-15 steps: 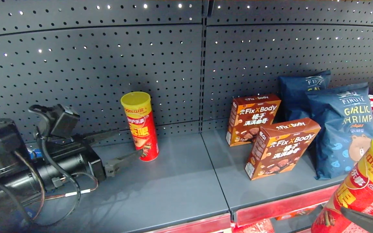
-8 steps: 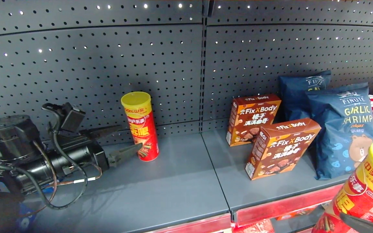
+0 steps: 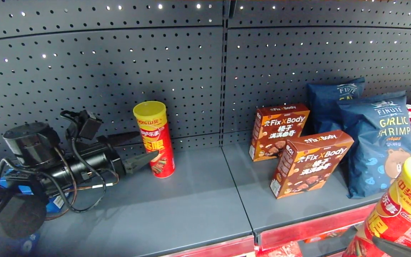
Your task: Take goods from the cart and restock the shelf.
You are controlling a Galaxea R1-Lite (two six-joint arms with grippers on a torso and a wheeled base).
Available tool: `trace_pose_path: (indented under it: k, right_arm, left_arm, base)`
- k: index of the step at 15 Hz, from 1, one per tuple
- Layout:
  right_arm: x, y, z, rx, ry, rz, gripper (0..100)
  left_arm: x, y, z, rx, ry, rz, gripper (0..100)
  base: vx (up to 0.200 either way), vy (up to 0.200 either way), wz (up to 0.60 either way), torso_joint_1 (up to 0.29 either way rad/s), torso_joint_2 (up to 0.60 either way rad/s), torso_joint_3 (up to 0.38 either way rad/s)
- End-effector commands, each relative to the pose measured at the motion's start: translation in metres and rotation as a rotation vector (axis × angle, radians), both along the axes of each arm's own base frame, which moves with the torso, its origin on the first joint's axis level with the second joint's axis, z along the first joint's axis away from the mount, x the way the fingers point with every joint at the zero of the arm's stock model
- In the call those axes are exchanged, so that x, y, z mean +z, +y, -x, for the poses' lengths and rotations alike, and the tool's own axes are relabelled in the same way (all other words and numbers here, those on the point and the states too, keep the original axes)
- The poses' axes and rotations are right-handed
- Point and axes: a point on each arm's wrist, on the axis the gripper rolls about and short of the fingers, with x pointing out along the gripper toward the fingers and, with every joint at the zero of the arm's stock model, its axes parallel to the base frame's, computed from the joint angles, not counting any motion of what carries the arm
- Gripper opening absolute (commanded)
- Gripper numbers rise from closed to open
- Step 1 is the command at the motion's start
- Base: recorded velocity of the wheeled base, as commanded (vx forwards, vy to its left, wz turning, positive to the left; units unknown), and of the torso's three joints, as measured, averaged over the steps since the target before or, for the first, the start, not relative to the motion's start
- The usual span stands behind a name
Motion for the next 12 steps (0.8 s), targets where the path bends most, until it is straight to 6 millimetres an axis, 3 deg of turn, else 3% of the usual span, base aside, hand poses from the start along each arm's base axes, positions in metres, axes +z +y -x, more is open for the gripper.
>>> trace_pose_path:
  k: [1,6,12]
  right_arm:
    - [0.000,0.000,0.000,0.005,0.000,0.000,0]
    - [0.000,0.000,0.000,0.008,0.001,-0.002,0]
    - [-0.001,0.000,0.000,0.007,0.006,0.003,0]
  left_arm:
    - [-0.014,0.007,-0.015,0.009,0.022,0.013,100]
    - [-0.020,0.006,-0.046,-0.019,-0.030,0.117,100]
    - [-0.022,0.000,-0.046,-0.087,-0.018,0.117,100]
  base:
    - [0.000,0.000,0.00,0.000,0.00,0.000]
    - [0.000,0.000,0.00,0.000,0.00,0.000]
    - [0.000,0.000,0.00,0.000,0.00,0.000]
